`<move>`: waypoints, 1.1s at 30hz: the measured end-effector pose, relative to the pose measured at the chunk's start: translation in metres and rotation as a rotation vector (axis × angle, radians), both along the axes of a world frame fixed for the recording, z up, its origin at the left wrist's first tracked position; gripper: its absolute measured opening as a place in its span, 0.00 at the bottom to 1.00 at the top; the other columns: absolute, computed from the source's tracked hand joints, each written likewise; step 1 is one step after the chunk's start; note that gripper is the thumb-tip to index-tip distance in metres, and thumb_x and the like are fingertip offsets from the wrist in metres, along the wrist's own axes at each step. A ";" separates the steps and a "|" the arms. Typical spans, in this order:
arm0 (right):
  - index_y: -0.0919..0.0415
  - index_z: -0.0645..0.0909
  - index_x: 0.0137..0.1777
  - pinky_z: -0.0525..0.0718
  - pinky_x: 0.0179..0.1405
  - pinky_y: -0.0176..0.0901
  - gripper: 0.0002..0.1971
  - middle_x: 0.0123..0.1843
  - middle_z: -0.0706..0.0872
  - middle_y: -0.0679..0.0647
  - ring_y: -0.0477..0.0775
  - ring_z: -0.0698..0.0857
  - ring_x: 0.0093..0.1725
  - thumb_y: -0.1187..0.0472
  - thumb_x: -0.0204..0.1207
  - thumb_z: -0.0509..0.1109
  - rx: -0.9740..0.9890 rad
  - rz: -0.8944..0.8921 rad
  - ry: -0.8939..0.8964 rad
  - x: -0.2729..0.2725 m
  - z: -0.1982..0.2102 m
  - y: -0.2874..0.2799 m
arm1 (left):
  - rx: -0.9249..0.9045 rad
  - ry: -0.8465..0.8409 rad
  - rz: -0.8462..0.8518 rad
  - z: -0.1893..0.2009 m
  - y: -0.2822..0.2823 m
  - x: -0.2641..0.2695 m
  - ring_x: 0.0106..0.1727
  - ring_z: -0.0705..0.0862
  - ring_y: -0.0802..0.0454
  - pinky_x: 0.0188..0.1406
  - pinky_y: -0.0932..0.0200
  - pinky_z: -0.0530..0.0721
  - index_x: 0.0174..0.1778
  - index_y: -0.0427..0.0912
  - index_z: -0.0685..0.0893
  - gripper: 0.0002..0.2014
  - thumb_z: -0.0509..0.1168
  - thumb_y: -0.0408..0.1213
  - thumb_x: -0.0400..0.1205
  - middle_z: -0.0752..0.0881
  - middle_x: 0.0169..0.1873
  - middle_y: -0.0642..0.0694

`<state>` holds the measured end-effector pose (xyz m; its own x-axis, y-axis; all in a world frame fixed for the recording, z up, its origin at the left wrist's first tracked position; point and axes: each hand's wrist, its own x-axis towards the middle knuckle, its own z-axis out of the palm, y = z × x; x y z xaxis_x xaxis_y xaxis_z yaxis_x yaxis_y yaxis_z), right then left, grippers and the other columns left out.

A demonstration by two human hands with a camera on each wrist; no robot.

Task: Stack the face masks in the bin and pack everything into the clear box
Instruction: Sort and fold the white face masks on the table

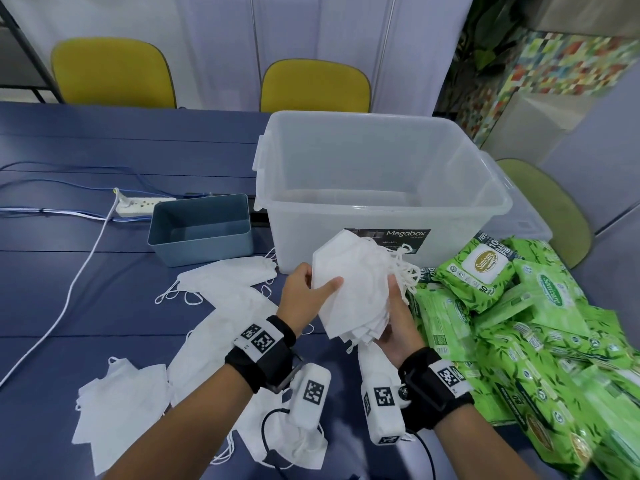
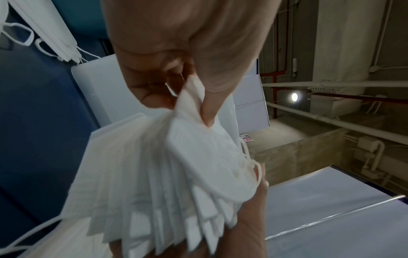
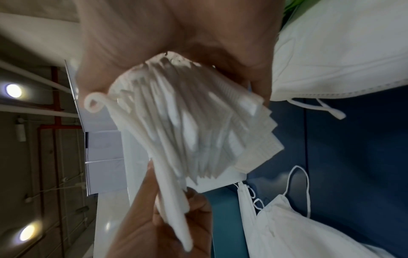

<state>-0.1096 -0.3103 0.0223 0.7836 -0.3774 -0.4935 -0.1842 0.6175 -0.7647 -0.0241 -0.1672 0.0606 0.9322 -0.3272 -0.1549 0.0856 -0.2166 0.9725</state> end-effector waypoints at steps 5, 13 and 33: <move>0.57 0.78 0.70 0.80 0.67 0.60 0.51 0.66 0.85 0.60 0.60 0.84 0.66 0.34 0.46 0.85 0.054 0.107 -0.119 -0.008 0.013 0.006 | 0.006 -0.013 0.064 0.000 -0.003 0.001 0.35 0.78 0.54 0.33 0.63 0.77 0.36 0.42 0.75 0.16 0.77 0.40 0.72 0.80 0.32 0.51; 0.57 0.75 0.72 0.87 0.53 0.56 0.52 0.66 0.85 0.60 0.60 0.85 0.64 0.43 0.45 0.88 0.029 0.131 -0.089 -0.011 0.018 0.010 | 0.013 -0.055 0.087 -0.005 -0.006 -0.001 0.44 0.85 0.53 0.44 0.54 0.85 0.47 0.41 0.82 0.15 0.78 0.43 0.71 0.87 0.41 0.52; 0.61 0.80 0.52 0.70 0.25 0.41 0.26 0.40 0.86 0.57 0.56 0.81 0.33 0.55 0.52 0.78 0.089 0.062 -0.074 -0.009 0.012 -0.001 | -0.226 0.020 0.094 0.014 0.012 0.016 0.39 0.66 0.48 0.37 0.56 0.65 0.38 0.26 0.74 0.22 0.57 0.43 0.87 0.70 0.37 0.43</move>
<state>-0.1189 -0.3117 0.0344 0.8398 -0.2844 -0.4625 -0.1689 0.6728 -0.7203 -0.0082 -0.1554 0.0744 0.9577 -0.2673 -0.1066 0.1150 0.0161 0.9932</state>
